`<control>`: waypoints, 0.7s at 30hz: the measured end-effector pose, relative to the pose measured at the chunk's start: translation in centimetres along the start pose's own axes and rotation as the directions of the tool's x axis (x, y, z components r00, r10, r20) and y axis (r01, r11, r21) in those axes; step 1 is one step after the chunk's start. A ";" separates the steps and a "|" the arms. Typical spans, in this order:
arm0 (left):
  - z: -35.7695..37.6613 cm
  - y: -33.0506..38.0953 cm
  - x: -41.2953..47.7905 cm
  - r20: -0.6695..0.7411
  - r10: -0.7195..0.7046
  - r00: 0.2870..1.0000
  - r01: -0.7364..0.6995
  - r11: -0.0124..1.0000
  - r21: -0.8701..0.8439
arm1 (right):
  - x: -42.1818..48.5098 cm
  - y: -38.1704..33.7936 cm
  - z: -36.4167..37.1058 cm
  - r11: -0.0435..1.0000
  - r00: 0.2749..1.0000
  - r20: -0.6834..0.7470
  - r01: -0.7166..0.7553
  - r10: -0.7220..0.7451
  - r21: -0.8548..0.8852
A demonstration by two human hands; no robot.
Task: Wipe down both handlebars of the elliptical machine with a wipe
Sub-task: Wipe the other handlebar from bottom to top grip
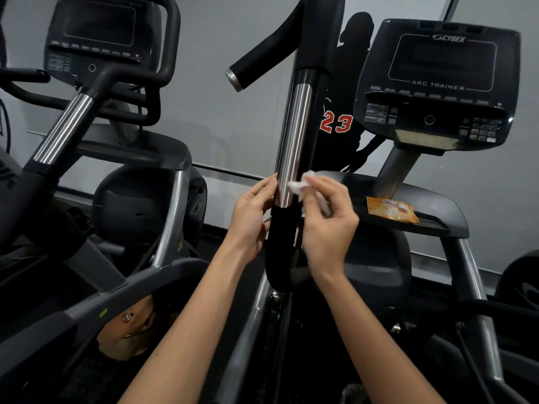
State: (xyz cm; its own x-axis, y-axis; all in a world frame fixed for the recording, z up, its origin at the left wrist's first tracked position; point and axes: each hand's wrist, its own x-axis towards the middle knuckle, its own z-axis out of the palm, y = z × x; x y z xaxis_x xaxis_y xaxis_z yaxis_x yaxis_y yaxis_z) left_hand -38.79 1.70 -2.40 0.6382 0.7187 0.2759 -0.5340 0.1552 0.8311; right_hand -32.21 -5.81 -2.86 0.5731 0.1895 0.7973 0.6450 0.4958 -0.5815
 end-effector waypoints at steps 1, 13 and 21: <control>0.0 0.0 0.0 0.002 0.005 1.000 -0.005 1.000 0.016 | 0.6 -0.1 0.0 0.990 0.992 0.007 -0.127 0.126 0.063; -0.2 -0.1 0.0 0.001 0.006 1.000 -0.006 0.999 0.034 | -0.6 0.1 -0.5 0.987 0.989 0.016 -0.146 0.146 0.066; -0.1 0.1 0.0 -0.003 0.001 1.000 -0.001 0.999 0.048 | -0.8 -0.2 -0.5 0.989 0.991 0.017 -0.135 0.135 0.063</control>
State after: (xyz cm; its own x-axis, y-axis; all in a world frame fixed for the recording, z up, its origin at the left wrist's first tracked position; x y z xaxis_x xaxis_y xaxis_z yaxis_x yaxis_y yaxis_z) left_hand -38.87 1.82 -2.42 0.6357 0.7210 0.2756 -0.5077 0.1216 0.8529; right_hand -32.54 -6.49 -3.51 0.6457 0.2693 0.7145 0.5285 0.5177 -0.6728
